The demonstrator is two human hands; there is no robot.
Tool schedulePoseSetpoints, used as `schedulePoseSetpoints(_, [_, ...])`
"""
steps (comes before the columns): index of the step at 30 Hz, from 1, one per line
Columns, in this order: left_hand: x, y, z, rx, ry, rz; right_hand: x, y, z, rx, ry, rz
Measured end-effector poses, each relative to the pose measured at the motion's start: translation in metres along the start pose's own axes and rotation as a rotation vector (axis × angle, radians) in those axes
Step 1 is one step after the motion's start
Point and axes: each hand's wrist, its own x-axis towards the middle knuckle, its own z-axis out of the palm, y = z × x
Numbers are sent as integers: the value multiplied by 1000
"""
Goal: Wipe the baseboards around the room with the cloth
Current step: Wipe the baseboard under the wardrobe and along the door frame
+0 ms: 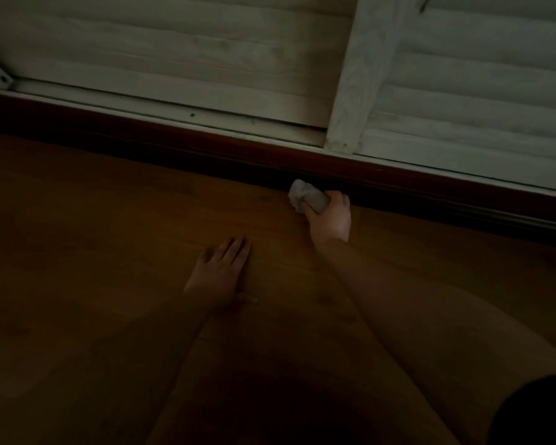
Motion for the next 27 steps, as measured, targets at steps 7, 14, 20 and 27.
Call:
schedulePoseSetpoints(7, [8, -3, -9, 27, -85, 107, 5, 53, -72, -36, 144, 123])
schedulePoseSetpoints(14, [10, -5, -9, 10, -118, 96, 6, 78, -121, -143, 245, 161])
schedulePoseSetpoints(20, [10, -3, -10, -13, -126, 87, -14, 41, -76, -97, 116, 68])
schedulePoseSetpoints(27, [12, 7, -13, -98, -186, 58, -22, -39, 15, 120, -34, -14])
